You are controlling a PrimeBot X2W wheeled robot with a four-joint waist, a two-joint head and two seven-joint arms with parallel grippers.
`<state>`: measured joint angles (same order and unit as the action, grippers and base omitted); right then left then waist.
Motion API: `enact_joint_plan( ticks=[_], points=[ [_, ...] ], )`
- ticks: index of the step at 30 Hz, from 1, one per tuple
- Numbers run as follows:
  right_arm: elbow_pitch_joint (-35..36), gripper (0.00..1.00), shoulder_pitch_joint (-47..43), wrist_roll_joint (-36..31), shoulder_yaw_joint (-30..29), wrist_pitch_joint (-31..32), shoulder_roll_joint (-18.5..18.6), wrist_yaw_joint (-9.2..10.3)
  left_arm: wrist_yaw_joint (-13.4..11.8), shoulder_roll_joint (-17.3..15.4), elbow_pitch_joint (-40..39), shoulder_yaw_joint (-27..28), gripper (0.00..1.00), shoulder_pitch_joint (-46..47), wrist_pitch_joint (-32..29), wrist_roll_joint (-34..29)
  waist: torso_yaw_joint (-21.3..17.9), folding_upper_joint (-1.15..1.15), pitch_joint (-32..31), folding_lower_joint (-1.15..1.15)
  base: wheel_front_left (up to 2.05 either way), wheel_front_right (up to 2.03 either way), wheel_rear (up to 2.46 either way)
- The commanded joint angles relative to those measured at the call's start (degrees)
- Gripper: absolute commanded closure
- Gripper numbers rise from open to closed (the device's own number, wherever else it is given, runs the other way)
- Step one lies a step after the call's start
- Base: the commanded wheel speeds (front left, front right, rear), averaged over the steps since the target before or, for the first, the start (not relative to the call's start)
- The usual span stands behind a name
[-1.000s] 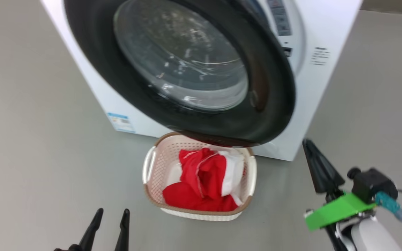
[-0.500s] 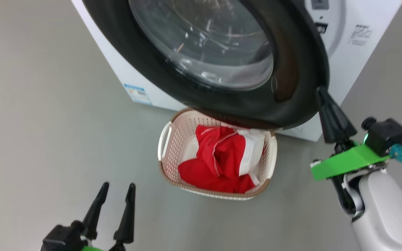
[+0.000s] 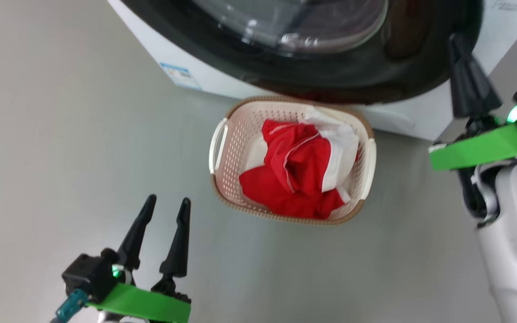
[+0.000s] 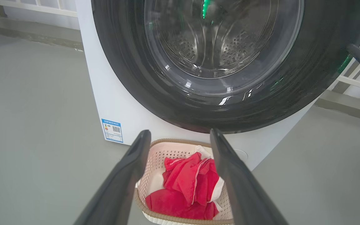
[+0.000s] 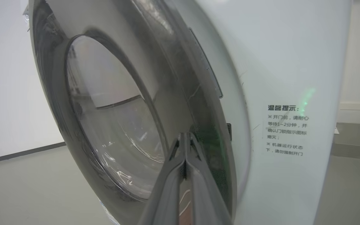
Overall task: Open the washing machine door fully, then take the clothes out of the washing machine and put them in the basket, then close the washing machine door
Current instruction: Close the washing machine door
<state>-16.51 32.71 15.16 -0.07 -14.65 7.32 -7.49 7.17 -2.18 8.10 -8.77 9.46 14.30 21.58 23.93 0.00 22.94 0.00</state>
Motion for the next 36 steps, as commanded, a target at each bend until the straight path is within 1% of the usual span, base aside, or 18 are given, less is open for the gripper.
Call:
enact_joint_plan(
  ticks=[1,7,12,18,20,24,25,26,27,28,30,31,36],
  points=[
    [1.54,1.0,1.6,-0.91,0.5,-0.35,-0.24,0.0,0.32,-0.71,-1.44,1.7,0.0,1.23,0.7,0.36,1.15,0.0,2.44,0.0,0.0,0.0,0.0],
    [1.65,1.0,5.66,-1.27,-1.58,-0.35,-0.07,0.0,0.32,-0.7,-1.54,0.78,0.0,3.26,0.7,1.68,1.94,0.0,4.92,0.0,0.0,0.0,0.0],
    [1.35,1.0,7.78,-1.61,-2.27,-0.35,-0.34,0.0,0.32,-0.7,-1.44,0.73,0.0,3.93,0.7,1.99,2.04,0.0,5.65,0.0,0.0,0.0,0.0],
    [0.74,1.0,5.58,-1.18,-0.48,-0.35,-1.06,0.0,0.32,-0.7,-0.87,1.1,0.0,3.55,0.7,1.56,1.36,0.0,3.76,0.0,0.0,0.0,0.0],
    [0.4,0.98,4.16,-0.88,0.22,-0.35,-1.25,0.0,0.32,-0.7,-0.57,1.34,0.0,3.3,0.7,1.21,0.96,0.0,2.66,0.0,0.0,0.0,0.0],
    [-0.3,0.74,0.23,-0.26,2.38,-0.35,-1.6,0.0,0.32,-0.7,0.0,1.97,0.0,2.39,0.7,0.26,-0.02,0.0,-0.18,0.0,0.0,0.0,0.0],
    [-0.34,0.63,-0.93,-0.04,2.8,-0.35,-1.71,0.0,0.32,-0.7,0.12,2.1,0.0,2.04,0.7,-0.07,-0.28,0.0,-0.98,0.0,0.0,0.0,0.0],
    [-0.25,0.56,-2.16,0.23,3.01,-0.35,-1.85,0.0,0.32,-0.7,0.25,2.29,0.0,1.64,0.7,-0.38,-0.56,0.0,-1.79,0.0,0.0,0.0,0.0],
    [-0.19,0.5,-3.47,0.46,3.28,-0.35,-1.98,0.0,0.32,-0.7,0.34,2.44,0.0,1.22,0.7,-0.74,-0.84,0.0,-2.61,0.0,0.0,0.0,0.0],
    [-0.19,0.5,-3.47,0.46,3.28,-0.35,-1.98,0.0,0.32,-0.7,0.34,2.44,0.0,1.22,0.7,-0.74,-0.84,0.0,-2.61,0.0,0.0,0.0,0.0],
    [0.29,0.04,-6.17,0.96,3.42,-0.35,-2.26,0.0,0.32,-0.94,0.42,2.5,0.0,0.38,0.7,-1.28,-1.38,0.0,-4.12,0.0,0.0,0.0,0.0],
    [0.53,0.0,-7.62,1.13,3.47,-0.35,-2.41,0.0,0.32,-1.13,0.42,2.54,0.0,-0.03,0.7,-1.47,-1.66,0.0,-4.8,0.0,0.0,0.0,0.0],
    [1.4,0.0,-14.36,1.84,3.77,-0.35,-3.06,0.0,0.32,-2.27,0.56,2.9,0.0,-2.02,0.7,-2.12,-3.38,0.0,-7.78,0.0,0.0,0.0,0.0]
  ],
)
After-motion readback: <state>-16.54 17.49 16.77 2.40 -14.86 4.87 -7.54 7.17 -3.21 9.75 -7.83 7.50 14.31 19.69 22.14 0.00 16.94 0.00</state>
